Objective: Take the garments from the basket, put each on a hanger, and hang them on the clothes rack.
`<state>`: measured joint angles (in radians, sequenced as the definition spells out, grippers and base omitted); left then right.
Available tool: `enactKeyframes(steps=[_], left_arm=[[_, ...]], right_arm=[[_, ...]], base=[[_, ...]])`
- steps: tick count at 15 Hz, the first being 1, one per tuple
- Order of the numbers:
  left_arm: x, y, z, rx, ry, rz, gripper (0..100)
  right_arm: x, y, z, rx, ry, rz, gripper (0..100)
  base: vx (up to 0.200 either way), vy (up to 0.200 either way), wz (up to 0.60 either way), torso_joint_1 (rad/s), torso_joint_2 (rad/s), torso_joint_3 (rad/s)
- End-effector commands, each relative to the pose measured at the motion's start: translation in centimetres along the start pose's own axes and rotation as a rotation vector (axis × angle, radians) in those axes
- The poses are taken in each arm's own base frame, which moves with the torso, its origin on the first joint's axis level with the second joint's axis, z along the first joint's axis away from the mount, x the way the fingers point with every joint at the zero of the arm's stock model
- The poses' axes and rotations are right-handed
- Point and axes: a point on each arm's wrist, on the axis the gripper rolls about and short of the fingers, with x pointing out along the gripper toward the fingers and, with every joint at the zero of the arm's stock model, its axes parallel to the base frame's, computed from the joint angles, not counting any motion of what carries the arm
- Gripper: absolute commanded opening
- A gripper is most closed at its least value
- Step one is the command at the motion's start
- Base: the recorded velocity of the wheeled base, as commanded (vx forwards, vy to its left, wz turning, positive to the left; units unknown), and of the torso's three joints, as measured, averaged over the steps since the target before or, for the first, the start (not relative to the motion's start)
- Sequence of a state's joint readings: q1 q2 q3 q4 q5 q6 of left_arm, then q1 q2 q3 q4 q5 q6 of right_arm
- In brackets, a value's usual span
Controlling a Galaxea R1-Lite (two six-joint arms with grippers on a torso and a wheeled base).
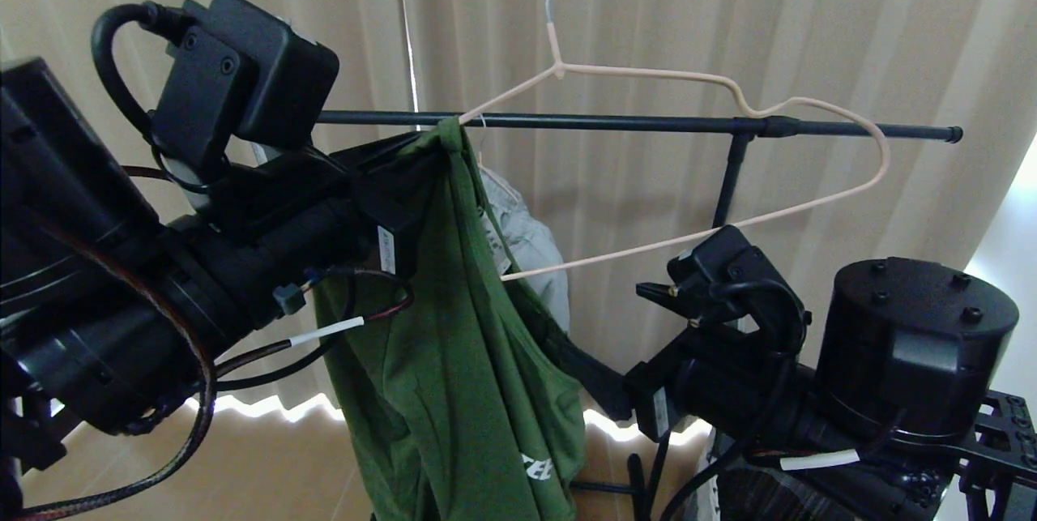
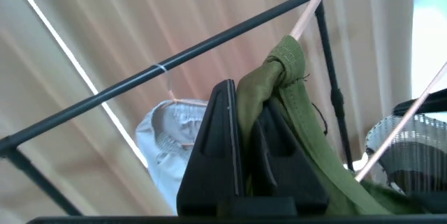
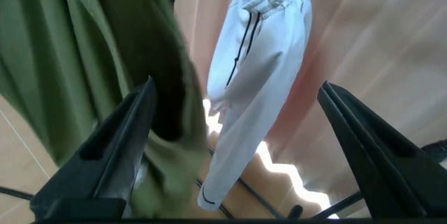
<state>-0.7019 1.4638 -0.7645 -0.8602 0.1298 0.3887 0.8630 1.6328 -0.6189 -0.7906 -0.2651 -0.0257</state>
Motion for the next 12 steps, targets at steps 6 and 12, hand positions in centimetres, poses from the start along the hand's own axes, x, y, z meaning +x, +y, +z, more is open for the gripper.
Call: enactKeyframes(steps=[6, 12], left_arm=[[0.6, -0.7, 0.4, -0.004, -0.014, -0.02, 0], [0.4, -0.8, 0.6, -0.007, -0.024, -0.028, 0]], right_arm=[[0.7, 1.9, -0.7, -0.015, -0.007, 0.056, 100], [1.7, 2.3, -1.8, -0.029, 0.038, 0.059, 100]], base=[[0.0, 0.0, 0.0, 0.0, 0.0, 0.0], [0.0, 0.0, 0.0, 0.0, 0.0, 0.0]])
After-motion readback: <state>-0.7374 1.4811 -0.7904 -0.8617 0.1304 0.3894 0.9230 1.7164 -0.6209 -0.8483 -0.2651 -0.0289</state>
